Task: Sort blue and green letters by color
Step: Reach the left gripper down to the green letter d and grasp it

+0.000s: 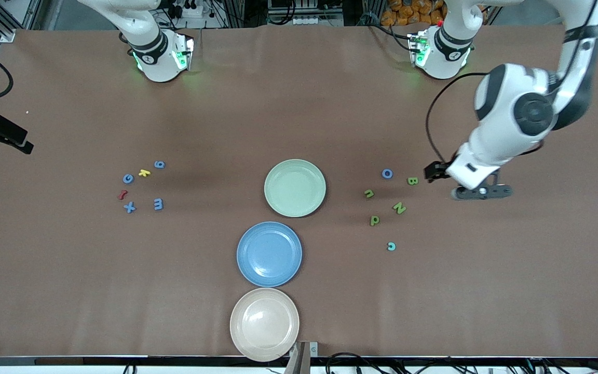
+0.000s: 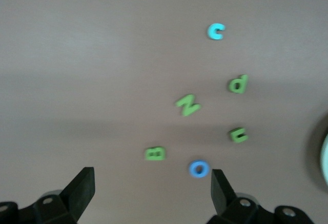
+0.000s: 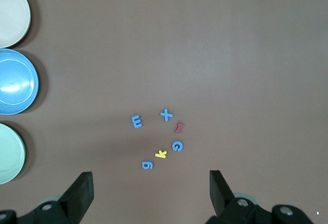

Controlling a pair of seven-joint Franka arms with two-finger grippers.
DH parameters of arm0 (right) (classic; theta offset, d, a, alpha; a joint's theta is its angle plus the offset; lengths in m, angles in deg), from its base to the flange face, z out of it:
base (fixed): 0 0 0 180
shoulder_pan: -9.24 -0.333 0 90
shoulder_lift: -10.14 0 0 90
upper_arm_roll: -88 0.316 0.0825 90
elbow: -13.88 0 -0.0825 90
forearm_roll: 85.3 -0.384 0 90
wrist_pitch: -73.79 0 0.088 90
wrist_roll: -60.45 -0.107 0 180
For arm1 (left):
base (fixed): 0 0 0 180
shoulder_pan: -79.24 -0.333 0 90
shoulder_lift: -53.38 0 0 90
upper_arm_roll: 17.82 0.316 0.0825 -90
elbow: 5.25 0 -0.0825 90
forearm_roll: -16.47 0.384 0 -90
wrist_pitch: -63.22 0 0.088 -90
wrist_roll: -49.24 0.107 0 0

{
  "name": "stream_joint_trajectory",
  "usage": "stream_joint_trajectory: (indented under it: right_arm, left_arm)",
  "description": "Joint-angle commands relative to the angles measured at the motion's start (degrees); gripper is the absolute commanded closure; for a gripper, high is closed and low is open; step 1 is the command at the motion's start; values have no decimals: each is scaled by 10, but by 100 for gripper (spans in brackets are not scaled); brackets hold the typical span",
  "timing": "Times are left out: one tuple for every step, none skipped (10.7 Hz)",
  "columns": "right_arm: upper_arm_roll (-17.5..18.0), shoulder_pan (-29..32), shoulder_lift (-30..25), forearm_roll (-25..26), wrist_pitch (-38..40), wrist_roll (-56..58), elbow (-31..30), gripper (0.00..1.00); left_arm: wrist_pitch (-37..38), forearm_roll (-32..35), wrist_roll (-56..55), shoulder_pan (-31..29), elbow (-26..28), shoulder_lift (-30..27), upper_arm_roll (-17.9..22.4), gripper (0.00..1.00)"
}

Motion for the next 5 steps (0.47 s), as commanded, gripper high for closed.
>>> stream_joint_trajectory:
  right_arm:
    - [10, 10, -21, -8, -3, 8, -19, 0]
    - [9, 9, -21, -8, -2, 9, -19, 0]
    - [9, 8, -21, -8, -3, 10, -19, 0]
    - [8, 9, -20, -8, -3, 14, -19, 0]
    - [8, 9, -20, -8, -3, 14, -19, 0]
  left_arm:
    - [-79, 21, -106, 53, -8, 64, -1, 0]
    - [-109, 23, -123, 66, -16, 88, -1, 0]
    - [-129, 24, -131, 75, -30, 115, -1, 0]
    - [-136, 24, -131, 82, -59, 149, -1, 0]
    - [-136, 25, -132, 87, -94, 185, -1, 0]
